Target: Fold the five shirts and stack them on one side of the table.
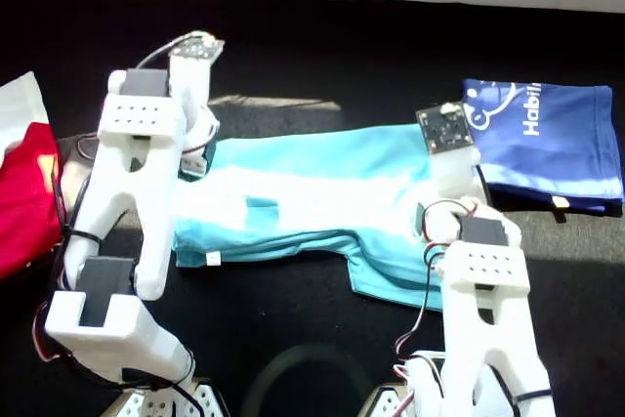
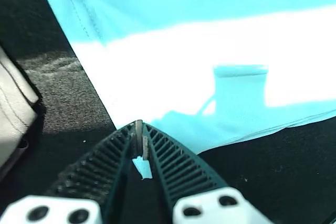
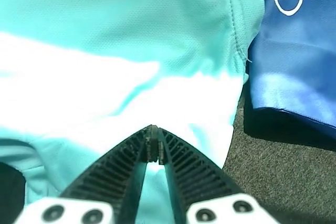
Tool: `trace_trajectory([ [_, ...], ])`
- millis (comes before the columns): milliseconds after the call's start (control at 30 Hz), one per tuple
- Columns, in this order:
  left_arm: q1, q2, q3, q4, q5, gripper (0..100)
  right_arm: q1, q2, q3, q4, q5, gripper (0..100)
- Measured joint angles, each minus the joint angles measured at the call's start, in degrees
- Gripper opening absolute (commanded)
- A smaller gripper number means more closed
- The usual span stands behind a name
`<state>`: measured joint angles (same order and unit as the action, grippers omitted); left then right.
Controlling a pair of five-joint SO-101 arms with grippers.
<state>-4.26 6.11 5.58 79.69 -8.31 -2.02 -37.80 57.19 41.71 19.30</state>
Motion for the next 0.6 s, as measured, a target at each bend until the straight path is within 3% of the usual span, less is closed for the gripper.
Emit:
trace_trajectory([
  [133,0.0,-2.3,14.9,-9.8,0.0,1,-0.1,-1.8,4.8,0.0,0.0,0.8],
  [300,0.0,-2.6,25.7,-16.4,0.0,1,-0.2,-2.0,10.8,0.0,0.0,0.8],
  [600,-6.1,-4.2,29.8,-21.0,-2.0,1,-8.2,-2.5,16.1,0.0,0.0,0.8],
])
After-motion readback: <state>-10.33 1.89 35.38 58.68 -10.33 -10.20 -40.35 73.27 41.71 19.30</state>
